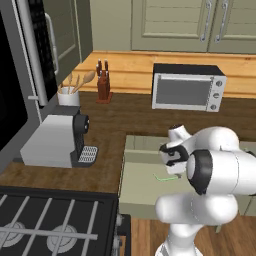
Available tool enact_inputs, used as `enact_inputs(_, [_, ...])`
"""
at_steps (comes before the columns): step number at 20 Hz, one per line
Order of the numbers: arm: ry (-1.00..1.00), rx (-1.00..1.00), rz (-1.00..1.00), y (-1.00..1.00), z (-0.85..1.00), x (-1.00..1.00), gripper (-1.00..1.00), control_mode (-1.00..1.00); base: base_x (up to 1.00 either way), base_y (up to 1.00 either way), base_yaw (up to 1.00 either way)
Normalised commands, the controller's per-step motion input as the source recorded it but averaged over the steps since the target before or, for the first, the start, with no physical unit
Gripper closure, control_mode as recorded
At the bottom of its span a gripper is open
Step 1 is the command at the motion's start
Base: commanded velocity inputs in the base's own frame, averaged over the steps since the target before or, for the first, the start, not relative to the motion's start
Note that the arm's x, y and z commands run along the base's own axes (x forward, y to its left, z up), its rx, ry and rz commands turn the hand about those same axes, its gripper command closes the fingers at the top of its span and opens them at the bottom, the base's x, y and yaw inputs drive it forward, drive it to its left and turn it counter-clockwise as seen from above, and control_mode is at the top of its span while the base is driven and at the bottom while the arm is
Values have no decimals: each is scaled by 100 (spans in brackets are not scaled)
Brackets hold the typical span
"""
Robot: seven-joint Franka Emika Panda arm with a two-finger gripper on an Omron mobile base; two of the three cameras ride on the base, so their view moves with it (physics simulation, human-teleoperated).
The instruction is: Take a straw from the drawer in front and place it inside the glass cup on the dining counter.
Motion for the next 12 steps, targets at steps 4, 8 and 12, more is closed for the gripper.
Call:
enact_inputs(4, [0,2,25,49,1,32,-100,-100,0,0,0])
enact_inputs(8, [0,4,21,20,0,56,-100,-100,0,0,0])
enact_inputs(12, [2,5,18,9,0,60,-100,-100,0,0,0])
